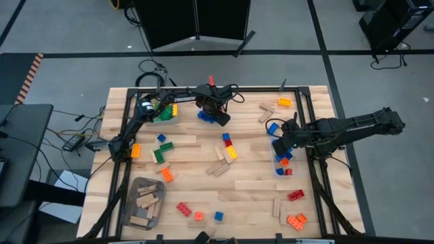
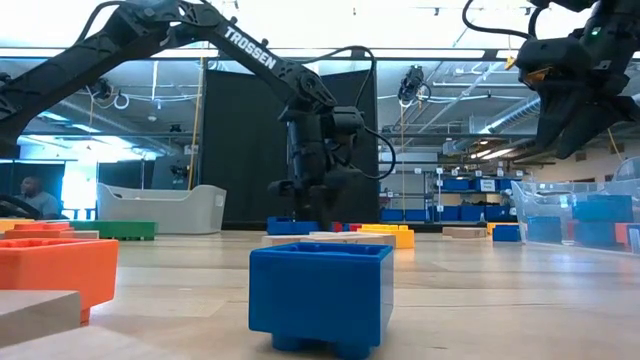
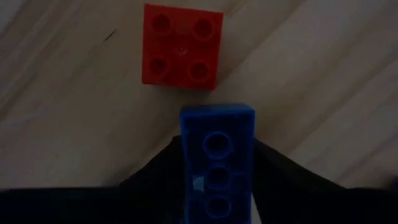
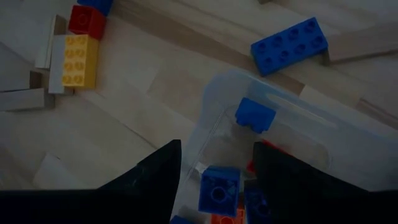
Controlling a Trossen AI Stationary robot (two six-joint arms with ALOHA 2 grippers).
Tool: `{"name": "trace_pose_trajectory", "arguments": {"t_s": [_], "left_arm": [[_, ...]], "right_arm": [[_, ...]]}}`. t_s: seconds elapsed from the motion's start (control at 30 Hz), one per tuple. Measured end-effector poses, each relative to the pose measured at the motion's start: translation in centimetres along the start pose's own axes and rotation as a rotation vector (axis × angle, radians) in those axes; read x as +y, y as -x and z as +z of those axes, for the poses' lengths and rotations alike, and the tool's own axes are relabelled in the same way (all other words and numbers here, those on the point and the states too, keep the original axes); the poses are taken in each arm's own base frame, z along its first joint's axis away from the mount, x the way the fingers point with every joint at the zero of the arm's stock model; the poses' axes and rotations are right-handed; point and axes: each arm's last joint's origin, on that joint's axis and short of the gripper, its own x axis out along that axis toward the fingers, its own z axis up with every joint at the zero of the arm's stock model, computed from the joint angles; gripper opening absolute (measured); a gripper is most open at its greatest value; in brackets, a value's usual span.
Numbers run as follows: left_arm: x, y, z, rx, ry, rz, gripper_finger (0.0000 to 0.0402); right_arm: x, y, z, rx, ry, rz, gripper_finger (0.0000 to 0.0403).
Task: Sort blocks by size
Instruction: Put the large blue game piece into the gray bin
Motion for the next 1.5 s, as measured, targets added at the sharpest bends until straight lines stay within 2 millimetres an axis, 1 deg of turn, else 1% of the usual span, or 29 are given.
{"name": "trace_pose_trajectory", "arguments": {"t_s": [0.17, 0.3, 0.37, 0.53, 0.63, 0.77, 0.87, 0.97, 1.07, 1.2, 1.3, 1.4, 1.5], "left_arm": [[0.0, 0.1, -0.1, 0.018, -0.034, -0.008, 0.014], [0.2, 0.7, -0.2, 0.017, -0.042, -0.014, 0.014], [0.3, 1.8, 0.1, -0.005, -0.04, -0.021, 0.014], [1.3, 5.9, 0.6, -0.091, -0.017, -0.031, 0.0141], [3.0, 8.8, 0.4, -0.113, 0.016, 0.001, 0.014], [6.9, 12.6, -0.4, -0.142, 0.096, 0.079, 0.014], [9.6, 14.7, -1.6, -0.155, 0.162, 0.153, 0.014], [12.0, 16.3, -3.5, -0.153, 0.242, 0.186, 0.0141], [13.5, 16.5, -5.9, -0.144, 0.342, 0.212, 0.014], [14.0, 15.4, -9.6, -0.141, 0.465, 0.235, 0.014], [14.0, 13.6, -11.7, -0.138, 0.548, 0.165, 0.0141], [13.7, 11.6, -12.9, -0.121, 0.615, 0.082, 0.0141], [13.7, 9.9, -13.8, -0.089, 0.676, 0.064, 0.0164]], "right_arm": [[0.0, 0.0, 0.0, 0.0, 0.005, 0.0, 0.0215], [0.0, 0.0, 0.0, 0.0, 0.01, 0.0, 0.0215], [0.0, 0.0, 0.0, 0.0, 0.02, 0.0, 0.0215], [0.0, 0.0, 0.0, 0.0, 0.033, 0.0, 0.0215], [0.0, 0.0, 0.0, 0.0, 0.05, 0.0, 0.0215], [0.0, 0.0, 0.0, 0.001, 0.061, -0.001, 0.0215], [0.0, 0.0, 0.0, 0.0, 0.069, -0.001, 0.0215], [0.0, 0.0, 0.0, 0.001, 0.075, 0.0, 0.0215], [0.0, 0.0, 0.0, 0.002, 0.081, 0.0, 0.0215], [0.0, 0.0, 0.0, 0.004, 0.1, 0.0, 0.0215], [0.0, 0.0, 0.0, 0.004, 0.115, 0.0, 0.0215], [0.0, 0.0, 0.0, 0.003, 0.131, 0.0, 0.0215], [0.0, 0.0, 0.0, 0.003, 0.132, 0.001, 0.0215]]}}
